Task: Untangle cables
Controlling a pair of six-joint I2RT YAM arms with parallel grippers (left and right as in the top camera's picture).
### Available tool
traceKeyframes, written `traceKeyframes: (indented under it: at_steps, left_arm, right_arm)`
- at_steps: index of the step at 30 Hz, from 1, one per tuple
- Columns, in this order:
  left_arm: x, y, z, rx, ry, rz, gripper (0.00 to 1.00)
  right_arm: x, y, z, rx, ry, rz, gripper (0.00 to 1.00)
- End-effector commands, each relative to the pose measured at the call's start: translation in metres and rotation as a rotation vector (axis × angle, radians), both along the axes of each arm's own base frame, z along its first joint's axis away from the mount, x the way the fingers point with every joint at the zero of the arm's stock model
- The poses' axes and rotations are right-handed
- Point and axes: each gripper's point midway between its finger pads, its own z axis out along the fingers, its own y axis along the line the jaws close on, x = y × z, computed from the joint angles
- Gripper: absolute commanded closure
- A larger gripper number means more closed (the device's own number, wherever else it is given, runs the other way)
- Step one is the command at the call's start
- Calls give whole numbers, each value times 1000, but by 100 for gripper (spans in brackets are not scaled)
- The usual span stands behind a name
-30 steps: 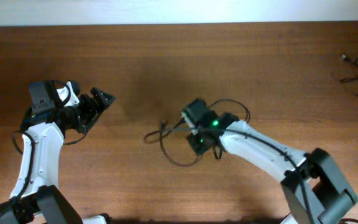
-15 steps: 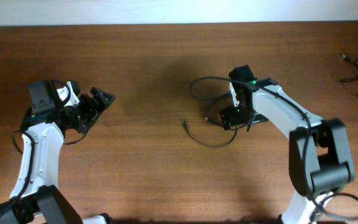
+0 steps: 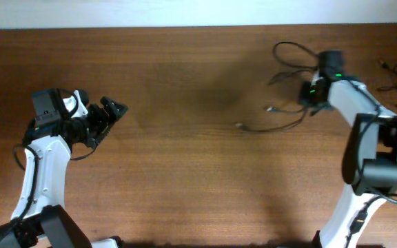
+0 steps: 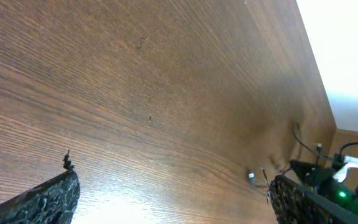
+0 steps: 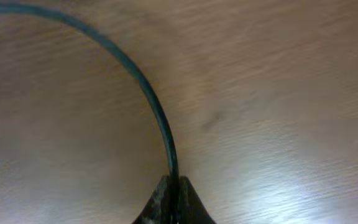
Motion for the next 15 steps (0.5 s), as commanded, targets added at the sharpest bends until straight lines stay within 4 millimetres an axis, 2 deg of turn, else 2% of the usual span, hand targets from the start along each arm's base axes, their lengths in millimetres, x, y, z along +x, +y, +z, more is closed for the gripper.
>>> traceKeyframes:
  at_steps: [1,3,4,5,7,8,9,10,11,12,13,15]
  left_arm:
    - [3,4,5,18,-20,-3,1]
    - [3,4,5,18,-19,-3,1]
    - [3,4,5,17,-19,-3,1]
    - [3,4,5,18,-20,-3,1]
    - [3,4,5,18,-19,-3,1]
    - [3,4,5,18,-20,-3,1]
    - [3,4,5,18,-19,-3,1]
    - [3,4,5,18,-20,-3,1]
    - [3,4,5,18,-19,-3,1]
    - [3,4,5,18,-20,-3,1]
    - [3,4,5,18,-19,-3,1]
    - [3,4,5,18,-20,-3,1]
  right_arm:
    - [23,-72,22,-139,-132,38,96]
    - [37,-122,44,-192,-272,-48,96]
    - [41,-139,51,-215,-321,-71,96]
    - [46,-143,53,-237,-340,-34,96]
    - [57,-137,57,-236,-389,37,93]
    - [63,-133,61,-234,-415,50,70]
    - [67,-128,66,-232,-416,60,36]
    - [66,-122,67,-212,-375,70,11]
    - [54,-121,61,-169,-286,8,1]
    - [37,-130,54,-147,-214,-144,1]
    - [24,-126,57,-122,-144,-167,2]
    - [18,-119,100,-128,-132,-156,1]
